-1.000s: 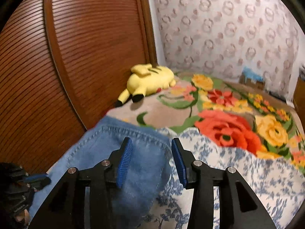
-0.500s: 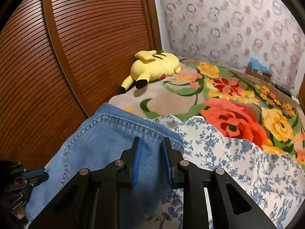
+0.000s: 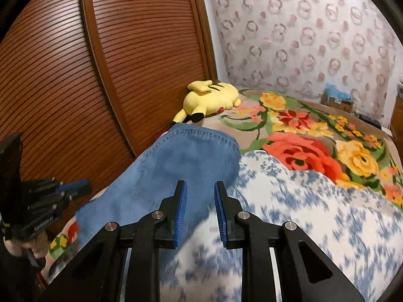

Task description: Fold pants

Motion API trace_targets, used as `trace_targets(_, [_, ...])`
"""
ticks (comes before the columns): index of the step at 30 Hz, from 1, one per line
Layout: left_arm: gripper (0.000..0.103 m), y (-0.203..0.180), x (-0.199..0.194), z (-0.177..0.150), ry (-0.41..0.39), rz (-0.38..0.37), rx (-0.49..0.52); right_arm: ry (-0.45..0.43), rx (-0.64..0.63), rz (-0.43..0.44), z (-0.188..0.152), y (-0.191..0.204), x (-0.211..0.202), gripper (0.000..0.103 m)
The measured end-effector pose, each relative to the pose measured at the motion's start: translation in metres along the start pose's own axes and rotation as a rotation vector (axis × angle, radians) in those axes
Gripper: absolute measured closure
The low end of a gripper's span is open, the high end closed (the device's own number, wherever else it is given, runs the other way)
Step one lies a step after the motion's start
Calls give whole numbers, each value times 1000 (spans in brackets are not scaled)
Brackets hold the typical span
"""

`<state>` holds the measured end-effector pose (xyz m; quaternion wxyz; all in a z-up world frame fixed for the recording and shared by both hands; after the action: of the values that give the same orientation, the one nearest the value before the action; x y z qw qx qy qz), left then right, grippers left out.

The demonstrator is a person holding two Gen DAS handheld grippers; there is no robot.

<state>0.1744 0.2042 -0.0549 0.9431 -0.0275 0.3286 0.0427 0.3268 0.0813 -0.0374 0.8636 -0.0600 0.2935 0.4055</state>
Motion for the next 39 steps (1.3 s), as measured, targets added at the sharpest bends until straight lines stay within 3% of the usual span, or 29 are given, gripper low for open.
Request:
trace_targets(5, [49, -23, -24, 0, -45, -39, 19, -28, 11, -39, -28, -1, -49, 80])
trace_targets(7, [24, -32, -31, 0, -56, -61, 24, -38, 13, -54, -38, 0, -67, 80])
trace_targets(11, [17, -50, -44, -1, -77, -87, 34, -62, 16, -82, -57, 5, -107, 76])
trace_targets(13, [7, -57, -49, -2, -87, -81, 43, -76, 21, -98, -67, 7, -126, 75])
trace_targets(18, [7, -75, -59, -6, -93, -97, 46, -92, 56, -118, -93, 5, -163, 55])
trace_targets(21, [7, -87, -62, -10, -84, -104, 55, -93, 72, -145, -105, 3, -179, 50])
trace_targets(31, [7, -134, -79, -27, -93, -137, 42, -137, 124, -261, -136, 6, -258, 45])
trace_targets(34, [7, -148, -87, -24, -107, -114, 59, -158, 131, -294, -139, 10, -281, 45])
trace_targets(39, [7, -163, -110, -16, -152, -156, 60, -207, 127, -359, -140, 18, -323, 45])
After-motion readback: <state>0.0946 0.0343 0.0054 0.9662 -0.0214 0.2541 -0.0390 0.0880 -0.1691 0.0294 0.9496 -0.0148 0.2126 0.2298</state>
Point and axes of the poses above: each gripper's, at about its wrist camera, not at the fingertips, and x roughly the way its jaws point, y to its left, z to its top, the point moved 2 cm from there along x, roughly the way its jaws point, and after that the axes turned 1 degree about z, right-handed, at the moved point
